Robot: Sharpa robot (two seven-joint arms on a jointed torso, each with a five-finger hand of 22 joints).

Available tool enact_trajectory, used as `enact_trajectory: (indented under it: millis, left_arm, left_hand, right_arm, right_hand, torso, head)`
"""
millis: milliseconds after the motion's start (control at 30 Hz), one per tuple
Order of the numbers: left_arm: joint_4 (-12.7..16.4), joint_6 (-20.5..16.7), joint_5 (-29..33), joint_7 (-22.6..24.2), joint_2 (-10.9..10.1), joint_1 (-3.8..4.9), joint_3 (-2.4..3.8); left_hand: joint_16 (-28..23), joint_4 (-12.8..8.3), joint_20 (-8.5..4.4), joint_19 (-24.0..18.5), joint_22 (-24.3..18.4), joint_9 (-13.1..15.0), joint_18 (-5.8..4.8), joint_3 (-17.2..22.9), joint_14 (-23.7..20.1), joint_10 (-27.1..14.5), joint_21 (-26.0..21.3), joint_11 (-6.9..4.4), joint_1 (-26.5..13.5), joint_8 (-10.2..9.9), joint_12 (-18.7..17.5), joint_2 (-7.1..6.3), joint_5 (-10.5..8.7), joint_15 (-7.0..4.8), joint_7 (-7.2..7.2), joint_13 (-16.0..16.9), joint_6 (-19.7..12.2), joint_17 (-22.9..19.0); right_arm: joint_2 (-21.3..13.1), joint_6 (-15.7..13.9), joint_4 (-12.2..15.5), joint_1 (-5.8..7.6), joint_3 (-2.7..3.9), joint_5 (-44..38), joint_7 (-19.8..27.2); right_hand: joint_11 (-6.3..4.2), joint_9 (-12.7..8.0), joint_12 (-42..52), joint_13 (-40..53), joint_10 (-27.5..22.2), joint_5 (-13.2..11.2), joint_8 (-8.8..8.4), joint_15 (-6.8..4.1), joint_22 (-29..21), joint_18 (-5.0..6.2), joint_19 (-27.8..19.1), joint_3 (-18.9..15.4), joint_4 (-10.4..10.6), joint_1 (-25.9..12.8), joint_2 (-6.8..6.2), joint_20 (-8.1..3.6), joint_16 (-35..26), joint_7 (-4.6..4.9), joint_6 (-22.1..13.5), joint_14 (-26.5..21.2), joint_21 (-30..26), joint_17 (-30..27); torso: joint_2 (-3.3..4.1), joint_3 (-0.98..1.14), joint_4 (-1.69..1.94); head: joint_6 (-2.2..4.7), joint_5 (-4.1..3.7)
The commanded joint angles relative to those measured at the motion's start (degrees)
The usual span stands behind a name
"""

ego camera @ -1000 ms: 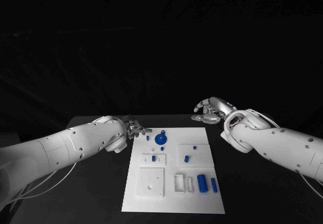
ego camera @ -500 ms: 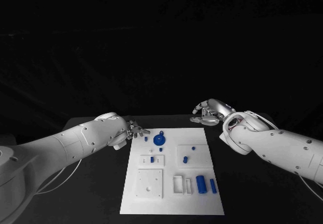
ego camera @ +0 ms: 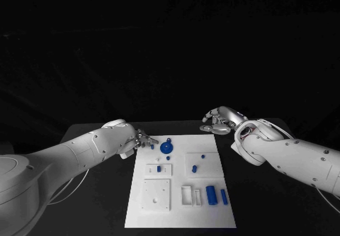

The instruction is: Assemble the parts on the task board

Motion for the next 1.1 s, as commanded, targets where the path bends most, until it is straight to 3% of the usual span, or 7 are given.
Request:
enact_trajectory:
  millis: [33,300,567,600,633,667,1100]
  left_arm:
    - [-0.71,1.51,-0.25,0.56,0.42,-0.21,-0.01]
    - [-1.63,1.06,-0.25,0.74,0.54,-0.61,-0.02]
    - [-2.16,1.57,-0.25,1.00,0.79,-0.61,-0.02]
    - [-2.21,1.57,-0.24,1.02,0.82,-0.64,-0.03]
    - [-2.24,1.57,-0.23,1.07,0.85,-0.67,-0.03]
    - [-2.26,1.52,-0.23,1.11,0.87,-0.71,-0.03]
    - [-3.26,1.48,1.48,1.98,1.09,-0.78,-0.01]
  left_hand:
    - [0.28,0.02,-6.96,-0.43,0.09,-0.10,-0.63,-0.63,-0.56,-0.45,-0.20,-0.13,0.75,-0.36,-0.17,0.30,0.34,-0.02,-0.07,-0.04,-0.40,-0.10]
    - [0.49,0.76,-7.02,-0.50,0.32,-0.24,-0.75,-2.29,-0.73,-0.59,-0.37,-0.08,2.43,-0.39,-0.03,1.25,0.54,0.02,-0.01,-0.07,-0.61,-0.26]
    - [0.69,1.70,-7.11,-0.45,0.57,-0.37,-0.83,-4.12,-0.79,-0.61,-0.56,-0.12,4.66,-0.24,0.09,2.31,0.70,-0.02,-0.06,-0.16,-0.47,-0.47]
    - [0.71,1.75,-7.12,-0.45,0.60,-0.39,-0.83,-4.32,-0.81,-0.61,-0.58,-0.12,5.07,-0.23,0.10,2.57,0.72,-0.02,-0.07,-0.18,-0.47,-0.50]
    - [0.75,1.68,-7.13,-0.45,0.68,-0.43,-0.86,-4.65,-0.81,-0.61,-0.60,-0.12,5.83,-0.24,0.13,3.06,0.78,-0.02,-0.04,-0.20,-0.51,-0.54]
    - [0.78,1.71,-7.13,-0.46,0.71,-0.45,-0.88,-4.90,-0.83,-0.61,-0.63,-0.08,6.20,-0.24,0.14,3.34,0.83,-0.02,-0.07,-0.21,-0.52,-0.57]
    - [0.90,2.54,-7.10,-0.59,1.16,-0.92,-1.14,-7.94,-1.04,-0.63,-1.11,-0.01,10.99,-0.33,0.06,6.49,1.22,0.09,0.07,-0.56,-0.55,-1.00]
  right_arm:
    - [-0.08,0.13,0.25,-0.01,0.06,-0.09,0.46]
    - [-0.40,0.10,0.54,0.00,0.13,-0.09,0.39]
    - [-0.30,0.11,0.59,0.00,0.16,-0.09,0.39]
    - [-0.27,0.11,0.59,0.00,0.16,-0.09,0.39]
    - [-0.26,0.11,0.59,0.00,0.16,-0.09,0.39]
    - [-0.26,0.10,0.58,0.00,0.17,-0.09,0.39]
    - [-0.16,0.20,0.41,0.00,0.17,-0.12,0.31]
  right_hand:
    - [1.01,0.00,0.19,-0.05,-3.03,0.39,-0.06,0.08,0.08,6.76,-0.01,-0.20,0.00,-0.20,-0.03,-0.20,-0.40,0.53,0.19,0.32,-0.34,0.07]
    - [1.02,0.00,0.20,-0.07,-3.03,0.42,-0.07,0.09,0.09,6.76,0.00,-0.21,0.01,-0.18,-0.03,-0.21,-0.40,0.53,0.19,0.33,-0.35,0.08]
    - [1.02,0.01,0.22,-0.08,-3.03,0.44,-0.06,0.09,0.09,6.76,0.00,-0.21,0.02,-0.14,-0.02,-0.22,-0.41,0.53,0.21,0.34,-0.35,0.09]
    - [1.02,0.01,0.22,-0.08,-3.03,0.44,-0.06,0.09,0.09,6.76,0.00,-0.21,0.02,-0.14,-0.02,-0.22,-0.41,0.53,0.21,0.34,-0.35,0.09]
    - [1.02,0.01,0.22,-0.09,-3.03,0.44,-0.06,0.09,0.10,6.76,0.00,-0.21,0.02,-0.14,-0.02,-0.22,-0.41,0.53,0.21,0.34,-0.35,0.09]
    - [1.02,0.01,0.22,-0.09,-3.03,0.44,-0.06,0.09,0.10,6.76,0.01,-0.21,0.02,-0.13,-0.02,-0.22,-0.41,0.53,0.21,0.34,-0.35,0.09]
    - [1.02,0.03,0.24,-0.11,-3.02,0.45,-0.05,0.09,0.10,6.76,0.02,-0.20,0.01,-0.06,0.00,-0.24,-0.41,0.53,0.24,0.35,-0.36,0.11]
  torso:
    - [0.25,0.03,-0.05]
    - [0.64,-0.01,-0.21]
    - [0.61,-0.02,-0.10]
    - [0.61,-0.07,-0.04]
    - [0.56,-0.34,0.32]
    - [0.55,-0.48,0.49]
    - [0.54,-0.45,0.49]
  head:
    - [0.01,-0.08]
    - [0.12,-0.19]
    - [0.09,-0.32]
    - [0.12,-0.40]
    - [0.04,-0.78]
    - [0.03,-0.93]
    - [-0.03,-1.04]
